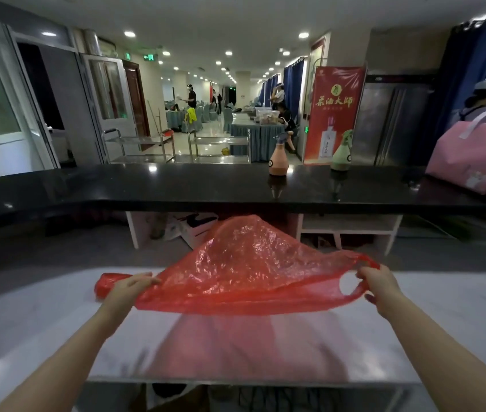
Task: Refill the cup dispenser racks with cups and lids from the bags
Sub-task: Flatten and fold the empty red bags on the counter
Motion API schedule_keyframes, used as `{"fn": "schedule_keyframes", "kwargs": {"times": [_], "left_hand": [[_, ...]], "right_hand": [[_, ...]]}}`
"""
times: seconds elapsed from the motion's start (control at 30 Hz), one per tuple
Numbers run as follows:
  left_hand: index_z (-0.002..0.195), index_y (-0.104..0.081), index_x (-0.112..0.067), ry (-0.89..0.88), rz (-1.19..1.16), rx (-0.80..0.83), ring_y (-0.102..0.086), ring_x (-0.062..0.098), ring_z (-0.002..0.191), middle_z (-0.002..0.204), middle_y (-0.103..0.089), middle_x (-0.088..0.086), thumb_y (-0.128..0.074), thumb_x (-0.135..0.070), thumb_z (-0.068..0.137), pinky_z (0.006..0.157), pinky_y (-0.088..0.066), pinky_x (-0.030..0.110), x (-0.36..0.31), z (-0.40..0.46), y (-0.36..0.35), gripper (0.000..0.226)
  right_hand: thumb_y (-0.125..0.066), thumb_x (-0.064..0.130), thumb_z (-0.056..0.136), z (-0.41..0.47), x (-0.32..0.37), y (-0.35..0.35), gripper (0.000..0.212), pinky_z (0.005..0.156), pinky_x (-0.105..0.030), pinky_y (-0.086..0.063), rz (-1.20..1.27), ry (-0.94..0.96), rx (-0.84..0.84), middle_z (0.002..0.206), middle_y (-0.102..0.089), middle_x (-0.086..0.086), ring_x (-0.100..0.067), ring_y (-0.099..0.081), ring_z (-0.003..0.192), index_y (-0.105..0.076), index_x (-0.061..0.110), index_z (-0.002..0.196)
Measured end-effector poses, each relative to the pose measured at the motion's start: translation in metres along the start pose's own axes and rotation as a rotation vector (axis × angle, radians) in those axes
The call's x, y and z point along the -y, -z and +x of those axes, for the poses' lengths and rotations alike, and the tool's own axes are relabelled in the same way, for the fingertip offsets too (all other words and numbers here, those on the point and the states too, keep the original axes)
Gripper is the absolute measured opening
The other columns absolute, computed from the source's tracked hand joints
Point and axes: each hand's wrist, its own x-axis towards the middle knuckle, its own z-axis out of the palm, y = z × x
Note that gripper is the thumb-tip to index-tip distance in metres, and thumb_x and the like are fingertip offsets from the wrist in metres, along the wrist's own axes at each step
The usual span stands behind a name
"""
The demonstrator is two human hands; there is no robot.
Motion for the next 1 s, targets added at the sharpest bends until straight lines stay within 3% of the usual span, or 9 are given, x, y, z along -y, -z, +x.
{"fn": "schedule_keyframes", "kwargs": {"times": [0.13,0.2,0.33,0.43,0.5,0.57,0.67,0.83,1.0], "left_hand": [[0.094,-0.07,-0.011,-0.123,0.332,-0.089,-0.057,0.026,0.112,0.121,-0.062,0.01,-0.059,-0.03,0.092,0.093,-0.045,0.041,-0.01,0.002,-0.012,0.022],[0.111,-0.065,-0.019,-0.239,0.433,-0.015,-0.054,0.019,0.115,0.124,-0.059,0.002,-0.058,-0.033,0.092,0.089,-0.043,0.035,-0.015,0.0,-0.024,0.024],[0.146,-0.036,-0.027,-0.212,0.625,0.251,-0.027,0.02,0.142,0.155,-0.028,0.002,-0.059,-0.044,0.09,0.114,-0.026,0.048,-0.007,-0.006,-0.053,0.062],[0.152,-0.01,-0.034,-0.173,0.806,0.409,-0.008,0.021,0.148,0.161,-0.007,0.003,-0.054,-0.05,0.091,0.119,-0.01,0.044,0.014,-0.021,-0.074,0.077],[0.152,-0.002,-0.037,-0.147,0.815,0.495,-0.007,0.022,0.148,0.161,-0.003,0.003,-0.052,-0.051,0.092,0.118,-0.011,0.038,0.032,-0.031,-0.082,0.079],[0.152,-0.006,-0.036,-0.111,0.825,0.628,-0.017,0.021,0.146,0.161,-0.008,-0.001,-0.049,-0.053,0.093,0.117,-0.017,0.037,0.047,-0.04,-0.084,0.075],[0.141,-0.039,-0.037,-0.11,0.901,0.766,-0.045,0.016,0.129,0.147,-0.044,-0.006,-0.043,-0.054,0.095,0.108,-0.036,0.034,0.058,-0.045,-0.08,0.05],[0.105,-0.065,-0.031,-0.19,0.909,0.441,-0.062,0.003,0.078,0.094,-0.068,-0.013,-0.046,-0.043,0.095,0.076,-0.054,0.025,0.056,-0.038,-0.069,0.024],[0.103,-0.066,-0.032,-0.157,0.721,0.232,-0.059,-0.002,0.075,0.089,-0.067,-0.016,-0.05,-0.031,0.095,0.065,-0.046,0.017,0.051,-0.013,-0.068,0.018]], "right_hand": [[-0.055,0.008,0.086,-0.02,-0.004,-0.002,0.059,0.082,-0.042,-0.049,-0.079,0.271,-0.204,0.14,-0.045,-0.014,-0.033,-0.054,0.108,-0.035,0.015,0.141],[-0.057,0.01,0.084,-0.035,-0.003,-0.006,0.057,0.081,-0.035,-0.044,-0.198,0.424,-0.238,0.141,-0.045,-0.008,-0.027,-0.053,0.111,-0.039,0.019,0.138],[-0.056,0.013,0.085,-0.06,-0.002,-0.025,0.046,0.062,-0.024,-0.042,-0.355,0.567,-0.099,0.121,-0.056,0.0,-0.013,-0.059,0.08,-0.05,0.021,0.13],[-0.058,0.021,0.089,-0.072,-0.014,-0.041,0.045,0.086,-0.031,-0.043,-0.475,0.53,0.087,0.132,-0.054,0.001,-0.019,-0.055,0.112,-0.05,0.022,0.133],[-0.059,0.027,0.089,-0.079,-0.025,-0.05,0.044,0.091,-0.031,-0.041,-0.529,0.492,0.184,0.135,-0.053,0.003,-0.019,-0.054,0.117,-0.05,0.024,0.132],[-0.059,0.027,0.089,-0.084,-0.033,-0.058,0.041,0.092,-0.027,-0.038,-0.555,0.484,0.236,0.135,-0.053,0.004,-0.013,-0.05,0.114,-0.052,0.024,0.13],[-0.058,0.025,0.091,-0.088,-0.042,-0.068,0.04,0.098,-0.029,-0.036,-0.572,0.468,0.273,0.137,-0.051,0.006,-0.009,-0.045,0.117,-0.051,0.025,0.13],[-0.057,0.025,0.094,-0.084,-0.052,-0.086,0.038,0.097,-0.024,-0.034,-0.607,0.472,0.288,0.135,-0.053,0.004,-0.006,-0.044,0.114,-0.051,0.02,0.131],[-0.055,0.026,0.095,-0.06,-0.049,-0.106,0.035,0.099,-0.032,-0.04,-0.638,0.464,0.266,0.133,-0.055,0.002,-0.015,-0.05,0.12,-0.054,0.017,0.129]]}}
